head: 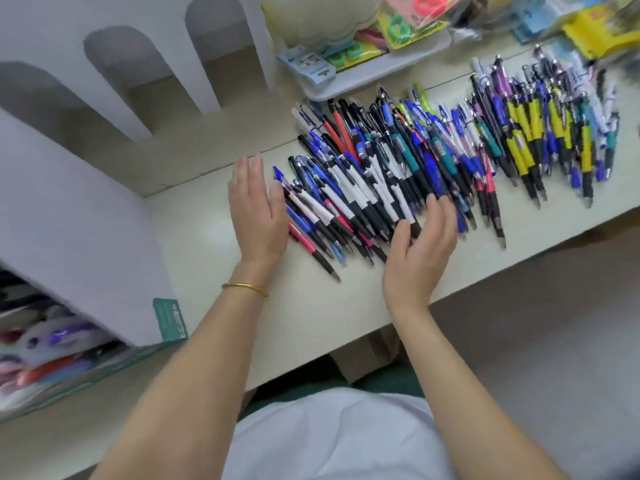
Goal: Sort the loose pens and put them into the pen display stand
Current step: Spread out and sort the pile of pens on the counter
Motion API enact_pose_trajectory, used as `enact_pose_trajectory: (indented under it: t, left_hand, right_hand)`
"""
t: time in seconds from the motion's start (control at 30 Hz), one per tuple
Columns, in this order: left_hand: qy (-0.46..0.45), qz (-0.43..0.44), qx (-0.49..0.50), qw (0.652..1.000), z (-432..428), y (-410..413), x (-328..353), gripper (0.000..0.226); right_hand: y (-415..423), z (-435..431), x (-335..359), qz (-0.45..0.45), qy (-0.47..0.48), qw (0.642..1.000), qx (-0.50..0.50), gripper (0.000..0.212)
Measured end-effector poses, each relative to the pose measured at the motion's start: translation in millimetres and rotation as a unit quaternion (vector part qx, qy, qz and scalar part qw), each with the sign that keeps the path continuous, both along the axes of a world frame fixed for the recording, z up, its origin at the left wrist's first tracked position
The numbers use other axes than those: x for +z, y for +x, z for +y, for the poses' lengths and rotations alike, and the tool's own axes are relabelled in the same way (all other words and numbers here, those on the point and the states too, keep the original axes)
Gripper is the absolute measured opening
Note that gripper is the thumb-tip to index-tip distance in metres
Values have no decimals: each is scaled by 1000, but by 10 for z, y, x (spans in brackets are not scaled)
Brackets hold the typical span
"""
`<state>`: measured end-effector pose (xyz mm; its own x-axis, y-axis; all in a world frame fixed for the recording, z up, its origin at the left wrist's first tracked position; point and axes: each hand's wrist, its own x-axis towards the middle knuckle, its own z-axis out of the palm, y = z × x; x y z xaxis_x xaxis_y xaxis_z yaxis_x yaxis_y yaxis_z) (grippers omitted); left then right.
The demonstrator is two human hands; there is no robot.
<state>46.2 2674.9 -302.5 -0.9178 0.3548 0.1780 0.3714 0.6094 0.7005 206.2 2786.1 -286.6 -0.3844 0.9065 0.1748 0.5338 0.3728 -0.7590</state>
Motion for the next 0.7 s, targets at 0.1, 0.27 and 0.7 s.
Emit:
enact_pose_trajectory:
  t: [0.1,0.27,0.7]
  left_hand:
    - [-47,-37,-83,995,25,-280,2,57]
    - [0,-86,-167,982,270,-359,51,56]
    - [157,-177,-70,969,454,-457,71,47]
  right_hand:
    - [32,-258,-111,30,-62,992,-104,48]
    - [-359,-456,-176,112,-86,972,-188,51]
    - [-628,-401,-314,139,-9,961,-240,44]
